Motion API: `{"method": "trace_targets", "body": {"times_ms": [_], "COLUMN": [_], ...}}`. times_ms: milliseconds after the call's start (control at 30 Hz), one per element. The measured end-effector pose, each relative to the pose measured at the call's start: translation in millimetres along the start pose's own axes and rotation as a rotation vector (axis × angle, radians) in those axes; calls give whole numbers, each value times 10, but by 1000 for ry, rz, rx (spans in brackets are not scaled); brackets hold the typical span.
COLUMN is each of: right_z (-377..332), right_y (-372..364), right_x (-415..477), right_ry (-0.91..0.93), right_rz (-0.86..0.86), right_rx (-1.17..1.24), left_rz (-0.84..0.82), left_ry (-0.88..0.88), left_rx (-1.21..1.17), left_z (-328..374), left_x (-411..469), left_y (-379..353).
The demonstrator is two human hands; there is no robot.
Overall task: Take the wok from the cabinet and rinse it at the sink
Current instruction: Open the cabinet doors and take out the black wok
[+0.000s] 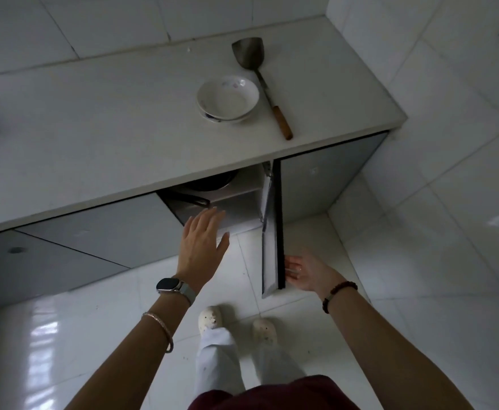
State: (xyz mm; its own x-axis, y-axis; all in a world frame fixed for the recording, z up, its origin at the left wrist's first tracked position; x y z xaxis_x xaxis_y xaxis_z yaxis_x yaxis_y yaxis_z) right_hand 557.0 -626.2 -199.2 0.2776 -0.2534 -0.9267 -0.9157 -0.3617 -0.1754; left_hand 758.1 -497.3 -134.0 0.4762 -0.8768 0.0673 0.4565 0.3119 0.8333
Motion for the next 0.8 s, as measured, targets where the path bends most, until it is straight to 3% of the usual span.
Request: {"method": "trace_targets", "body": {"times_ms": [400,667,733,800], "right_z": [-406,-402,-410,-467], "right_y": [931,746,560,324], "right_x": [-199,-222,-303,-426], "right_ry": [181,176,293,570], "right_rz": [235,368,476,553], "right_rx": [-333,-550,-719,-899], "left_rz": [-105,-83,-35,16], "left_ry": [37,217,316,458], "left_rx": [-17,-219,-349,-526], "left_z": [378,152,47,-41], "left_x": [-299,-381,-370,-342], "left_y": [-567,-492,-423,-305]}}
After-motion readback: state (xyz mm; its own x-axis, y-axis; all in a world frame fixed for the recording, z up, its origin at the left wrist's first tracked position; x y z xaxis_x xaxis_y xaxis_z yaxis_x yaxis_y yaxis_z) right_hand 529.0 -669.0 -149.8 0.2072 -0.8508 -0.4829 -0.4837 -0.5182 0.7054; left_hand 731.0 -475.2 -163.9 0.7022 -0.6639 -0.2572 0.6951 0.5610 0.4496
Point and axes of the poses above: each hand's wrist, its own x-axis towards the middle knuckle, its own y-axis out of the back of the hand, z = x × y, the point moved 1 cm from there along x, towards the middle knuckle, and after that the axes turned 11 degrees about -x, right-handed, at the moved point
